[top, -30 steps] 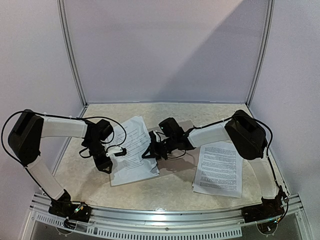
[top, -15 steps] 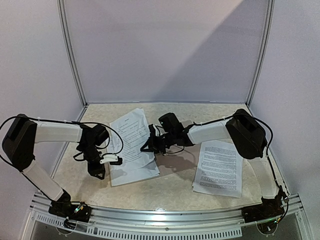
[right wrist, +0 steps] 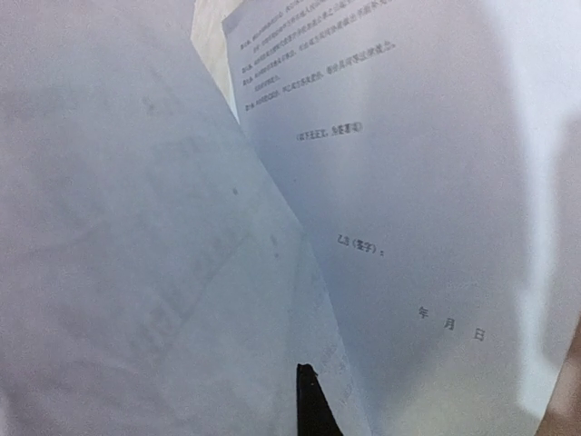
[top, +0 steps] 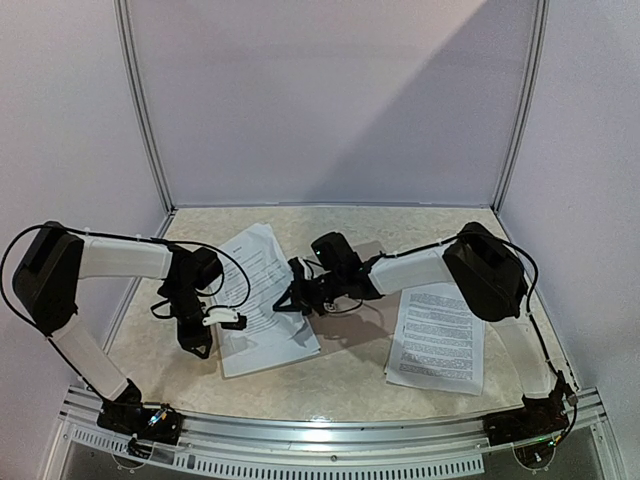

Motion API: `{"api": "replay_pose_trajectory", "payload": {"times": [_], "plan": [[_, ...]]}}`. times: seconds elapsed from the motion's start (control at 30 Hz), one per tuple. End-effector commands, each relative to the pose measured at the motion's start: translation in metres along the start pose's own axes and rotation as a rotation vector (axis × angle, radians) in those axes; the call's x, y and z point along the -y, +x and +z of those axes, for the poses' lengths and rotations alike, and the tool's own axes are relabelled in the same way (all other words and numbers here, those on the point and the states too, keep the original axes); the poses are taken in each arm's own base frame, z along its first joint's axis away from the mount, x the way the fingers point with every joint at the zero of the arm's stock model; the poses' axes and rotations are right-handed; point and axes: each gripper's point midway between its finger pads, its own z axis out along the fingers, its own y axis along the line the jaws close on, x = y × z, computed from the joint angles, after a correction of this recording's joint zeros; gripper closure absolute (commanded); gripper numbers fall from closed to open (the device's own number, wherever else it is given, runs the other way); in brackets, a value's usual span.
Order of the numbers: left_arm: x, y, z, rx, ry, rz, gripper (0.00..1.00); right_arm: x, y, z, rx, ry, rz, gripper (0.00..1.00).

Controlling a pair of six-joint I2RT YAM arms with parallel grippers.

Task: Put the files into the folder
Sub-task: Insert the folder to form pockets on the folder.

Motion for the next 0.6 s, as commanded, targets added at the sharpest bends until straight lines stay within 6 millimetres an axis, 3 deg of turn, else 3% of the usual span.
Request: {"api": "replay_pose_trajectory", "payload": {"times": [0.0,0.1,0.23,0.4,0.57], "plan": [[-0.002,-0.009,0.011,0.01,0.004,-0.025,0.56,0.007,0.019,-0.007,-0.056,0.059,0.039,0.94],[-0.002,-0.009,0.011,0.01,0.0,-0.059,0.56,0.005,0.02,-0.015,-0.061,0.11,0.019,0.75],[0.012,-0.009,0.012,0.014,0.067,-0.101,0.57,0.008,0.018,-0.033,-0.047,0.211,-0.014,0.68],[0.031,-0.008,0.006,0.026,0.14,-0.126,0.59,0.016,0.022,-0.049,-0.044,0.27,-0.038,0.7],[0.06,-0.007,0.002,0.025,0.171,0.0,0.59,0.025,0.022,-0.048,-0.044,0.267,-0.029,0.87]]}}
